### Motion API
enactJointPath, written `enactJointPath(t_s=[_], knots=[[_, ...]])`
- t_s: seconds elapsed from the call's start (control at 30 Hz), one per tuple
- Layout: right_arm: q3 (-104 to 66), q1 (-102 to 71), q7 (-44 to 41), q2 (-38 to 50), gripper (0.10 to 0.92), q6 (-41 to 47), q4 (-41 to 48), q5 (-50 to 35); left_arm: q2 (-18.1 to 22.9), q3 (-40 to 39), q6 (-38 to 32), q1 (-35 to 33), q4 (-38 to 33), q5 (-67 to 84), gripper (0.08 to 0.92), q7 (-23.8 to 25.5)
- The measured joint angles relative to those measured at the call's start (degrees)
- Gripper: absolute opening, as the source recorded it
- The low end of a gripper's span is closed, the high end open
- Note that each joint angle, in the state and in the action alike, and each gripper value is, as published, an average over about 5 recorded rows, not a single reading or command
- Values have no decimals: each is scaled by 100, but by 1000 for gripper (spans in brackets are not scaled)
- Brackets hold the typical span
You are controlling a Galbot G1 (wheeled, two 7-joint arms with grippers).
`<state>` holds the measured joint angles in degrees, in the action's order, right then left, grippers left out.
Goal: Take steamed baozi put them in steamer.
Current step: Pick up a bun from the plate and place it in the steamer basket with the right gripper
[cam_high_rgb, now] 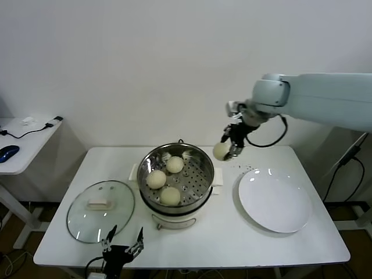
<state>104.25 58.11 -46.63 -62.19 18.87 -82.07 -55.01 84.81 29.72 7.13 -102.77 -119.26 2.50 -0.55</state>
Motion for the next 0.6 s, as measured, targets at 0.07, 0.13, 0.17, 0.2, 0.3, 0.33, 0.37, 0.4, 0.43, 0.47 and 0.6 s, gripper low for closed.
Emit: enactJointPath(t_s=[0.07,0.13,0.17,0.2,0.3,0.33,0.37,0.4,0.43,0.47,0.6], knots=[[-13,-110,112,-230,627,73,35,-63,8,2,0,2,-2,3,823,0],[-34,-244,212,-435,626,135,100,-98,11,6,0,6,3,6,823,1],[-47,-317,258,-530,625,162,140,-107,12,8,0,8,9,7,823,0],[-60,-389,300,-615,625,186,181,-112,13,10,0,10,16,9,823,0],[-98,-604,412,-820,627,254,296,-114,20,12,1,17,39,19,823,0],[-109,-674,442,-871,627,273,324,-111,23,12,1,20,46,22,823,1],[-117,-741,469,-915,628,289,347,-106,25,12,2,25,55,24,823,1],[-123,-806,489,-954,628,302,365,-98,26,13,2,28,64,25,823,2],[-125,-871,506,-987,628,312,380,-85,27,13,3,32,73,26,823,2],[-124,-934,520,-1018,628,321,393,-69,27,13,3,36,83,28,823,3],[-100,-1140,570,-1101,628,351,460,27,27,15,5,55,123,31,823,6]])
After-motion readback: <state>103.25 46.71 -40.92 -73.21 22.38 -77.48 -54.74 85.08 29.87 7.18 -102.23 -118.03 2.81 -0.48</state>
